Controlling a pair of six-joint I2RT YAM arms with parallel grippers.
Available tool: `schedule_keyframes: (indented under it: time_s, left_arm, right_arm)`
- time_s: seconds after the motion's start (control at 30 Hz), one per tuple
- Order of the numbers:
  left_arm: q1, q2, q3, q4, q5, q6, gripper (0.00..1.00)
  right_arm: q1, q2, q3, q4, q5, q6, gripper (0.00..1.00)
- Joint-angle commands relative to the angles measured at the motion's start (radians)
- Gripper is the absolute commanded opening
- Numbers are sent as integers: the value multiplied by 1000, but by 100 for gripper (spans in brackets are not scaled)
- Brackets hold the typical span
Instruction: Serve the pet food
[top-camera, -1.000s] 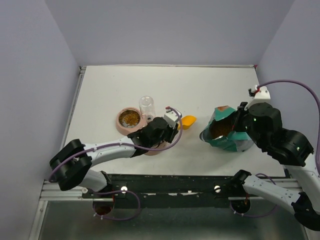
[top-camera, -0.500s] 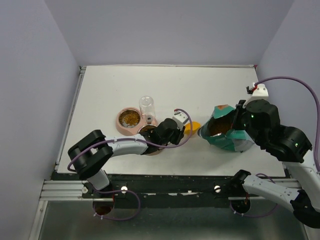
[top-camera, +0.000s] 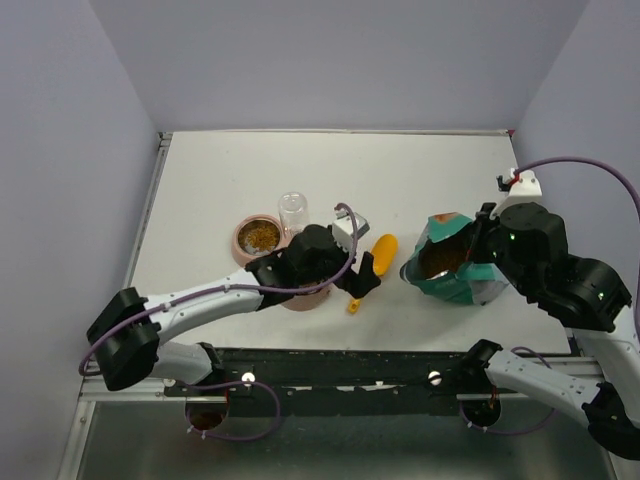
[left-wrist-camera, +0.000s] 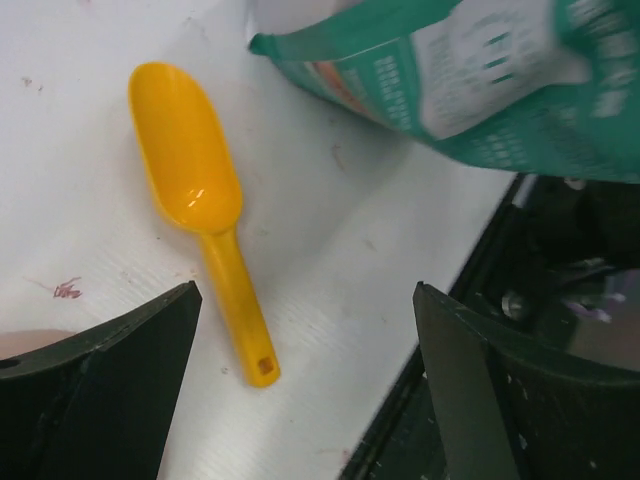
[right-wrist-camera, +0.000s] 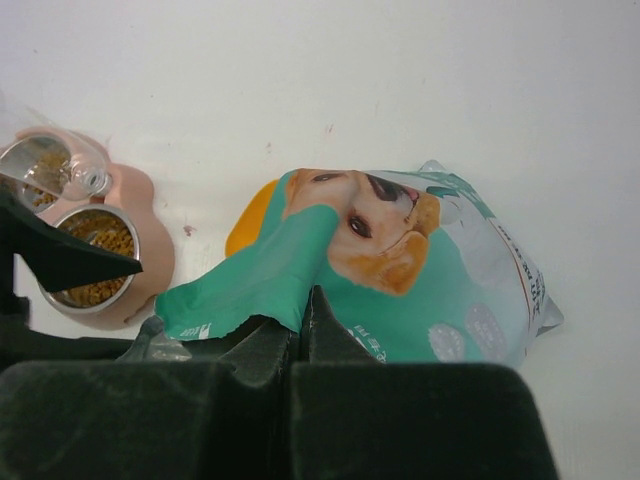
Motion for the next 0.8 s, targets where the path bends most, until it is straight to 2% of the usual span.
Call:
schedule_keyframes:
  time_s: [0.0,0.17,0.27,0.4,0.5,0.67,0.77]
  left_arm:
    - [42,-105,267,-254,244,-75,93]
    - [66,-77,559,-479,427,-75,93]
    - [66,-13,676,-579,433,-76,95]
    - [63,85,781,-641,421,-62,95]
    - [51,156,860,-693,421,-15,89]
    - [-9,292,1030,-842,360,74,85]
    - [-13,354,1098,-909,259,79,74]
  right_arm:
    - [7,-23,20,140,-43,-27,0]
    - [7,-17,12,143,-80,-38,0]
    - [5,-7,15,152,-102,-49,0]
    - [7,9,35,164,-116,-64,0]
    - [7,18,51,166,-119,-73,0]
    - [7,39,83,163,-134,-98,0]
    - [7,39,86,164,-134,-105,0]
